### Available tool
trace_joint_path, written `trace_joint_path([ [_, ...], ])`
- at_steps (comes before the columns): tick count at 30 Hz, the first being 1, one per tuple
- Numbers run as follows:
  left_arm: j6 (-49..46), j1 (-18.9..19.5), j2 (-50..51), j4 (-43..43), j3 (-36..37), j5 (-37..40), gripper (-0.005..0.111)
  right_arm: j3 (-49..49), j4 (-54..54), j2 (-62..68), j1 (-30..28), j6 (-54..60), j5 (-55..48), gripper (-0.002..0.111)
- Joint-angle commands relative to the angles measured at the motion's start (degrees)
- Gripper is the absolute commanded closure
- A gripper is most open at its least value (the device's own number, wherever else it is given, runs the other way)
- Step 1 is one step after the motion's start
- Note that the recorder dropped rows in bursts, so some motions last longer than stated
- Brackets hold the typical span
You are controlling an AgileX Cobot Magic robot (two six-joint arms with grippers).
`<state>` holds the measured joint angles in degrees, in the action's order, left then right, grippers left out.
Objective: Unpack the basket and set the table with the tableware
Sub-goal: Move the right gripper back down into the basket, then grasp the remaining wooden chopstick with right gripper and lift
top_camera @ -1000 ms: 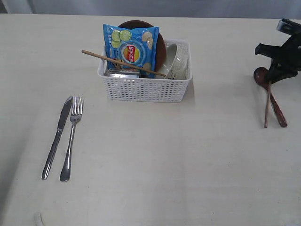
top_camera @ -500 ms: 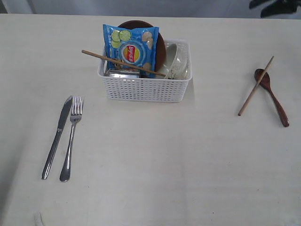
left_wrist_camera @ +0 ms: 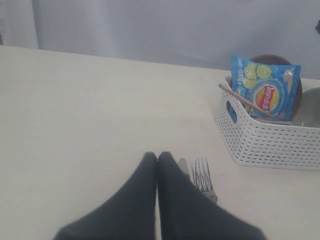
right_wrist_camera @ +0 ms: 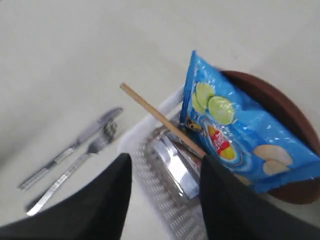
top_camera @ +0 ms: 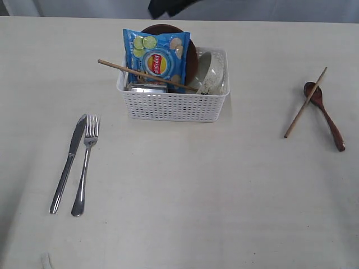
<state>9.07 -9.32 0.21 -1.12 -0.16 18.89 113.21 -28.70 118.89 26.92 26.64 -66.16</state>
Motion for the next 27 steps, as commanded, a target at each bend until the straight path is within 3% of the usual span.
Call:
trace_joint_path([
  [1, -0.03, 0.06, -0.21, -0.05, 0.16, -0.63, 0.107, 0.13, 16.53, 2.5, 7.87, -0.6, 2.42, 0.066],
  [7, -0.03, 0.06, -0.21, -0.05, 0.16, -0.63, 0.107, 0.13, 19.26, 6.17, 11.51, -0.94, 4.92, 0.066],
  [27, -0.03, 0.06, -0.21, -0.05, 0.16, -0.63, 0.107, 0.13, 20.42, 12.89, 11.51, -0.24, 13.64, 0.067],
])
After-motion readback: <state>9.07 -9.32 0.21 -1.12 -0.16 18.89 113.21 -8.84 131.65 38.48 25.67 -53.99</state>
